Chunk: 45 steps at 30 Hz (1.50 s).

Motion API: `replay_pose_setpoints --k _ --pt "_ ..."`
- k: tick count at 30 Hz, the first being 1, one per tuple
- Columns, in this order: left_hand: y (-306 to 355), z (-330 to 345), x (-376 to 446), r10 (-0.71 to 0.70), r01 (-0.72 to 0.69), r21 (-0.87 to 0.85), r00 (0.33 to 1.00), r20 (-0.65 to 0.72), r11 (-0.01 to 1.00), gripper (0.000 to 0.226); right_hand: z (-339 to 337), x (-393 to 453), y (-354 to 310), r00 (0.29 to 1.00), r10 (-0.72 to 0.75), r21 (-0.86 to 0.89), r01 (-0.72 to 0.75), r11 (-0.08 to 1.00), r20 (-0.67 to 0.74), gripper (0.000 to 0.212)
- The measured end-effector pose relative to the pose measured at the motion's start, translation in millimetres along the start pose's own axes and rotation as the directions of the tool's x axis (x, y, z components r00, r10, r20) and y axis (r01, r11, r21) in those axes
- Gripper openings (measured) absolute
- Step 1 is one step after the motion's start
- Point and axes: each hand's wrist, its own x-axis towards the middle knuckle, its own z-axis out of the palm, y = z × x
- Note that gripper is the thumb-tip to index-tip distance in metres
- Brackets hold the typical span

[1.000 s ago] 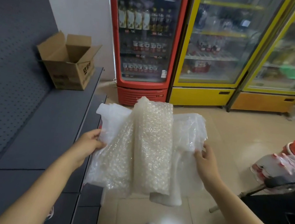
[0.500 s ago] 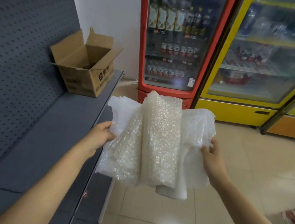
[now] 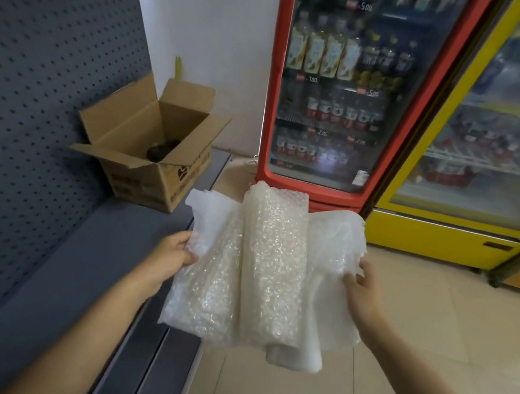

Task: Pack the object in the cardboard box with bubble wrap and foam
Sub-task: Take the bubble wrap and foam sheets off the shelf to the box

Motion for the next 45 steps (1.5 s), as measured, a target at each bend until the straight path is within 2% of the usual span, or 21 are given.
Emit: replay_pose_setpoints --k 5,11,15,18,22,25,28,33,38,41,45 --pt "7 -12 28 -0.025 0.023 -0.033 0.999 -0.046 0.999 0.039 29 38 -16 0.998 0.015 -0.083 -0.01 0.997 0.069 0.04" --pt "-6 -22 43 -0.12 0.113 -0.068 0.987 -0.111 0.991 0.037 65 89 -33 0.98 -0.013 -0.181 0.049 0.982 0.198 0.038" --pt "-12 -22 44 -0.201 0.179 -0.116 0.955 -0.219 0.977 0.035 95 126 -39 0.938 -0.02 -0.244 0.111 0.964 0.346 0.039" --pt "-18 -21 36 -0.267 0.22 -0.188 0.922 -0.281 0.957 0.033 118 148 -48 0.881 -0.032 -0.276 0.182 0.944 0.472 0.039" --pt "-20 -18 15 -0.337 0.221 -0.309 0.853 -0.398 0.925 0.043 150 165 -60 0.786 -0.049 -0.308 0.297 0.904 0.616 0.036" --pt "-23 -16 -9 -0.372 0.195 -0.395 0.816 -0.442 0.898 0.037 175 164 -68 0.703 -0.06 -0.304 0.38 0.874 0.709 0.032" --pt "-32 -19 -34 -0.428 0.177 -0.47 0.748 -0.507 0.865 0.038 199 153 -77 0.603 -0.079 -0.256 0.45 0.856 0.794 0.03" --pt "-53 -27 -61 -0.51 0.168 -0.533 0.619 -0.598 0.829 0.044 248 135 -77 0.453 -0.055 -0.225 0.54 0.811 0.89 0.039" --pt "-78 -47 -76 -0.541 0.106 -0.589 0.546 -0.639 0.802 0.044 295 120 -79 0.32 -0.075 -0.145 0.612 0.777 0.944 0.035" --pt "-84 -63 -79 -0.537 0.059 -0.601 0.523 -0.662 0.797 0.046 326 114 -85 0.287 -0.095 -0.115 0.635 0.764 0.953 0.035" --pt "-88 -88 -71 -0.551 0.03 -0.612 0.471 -0.688 0.79 0.044 364 102 -95 0.284 -0.093 -0.119 0.648 0.752 0.954 0.043"
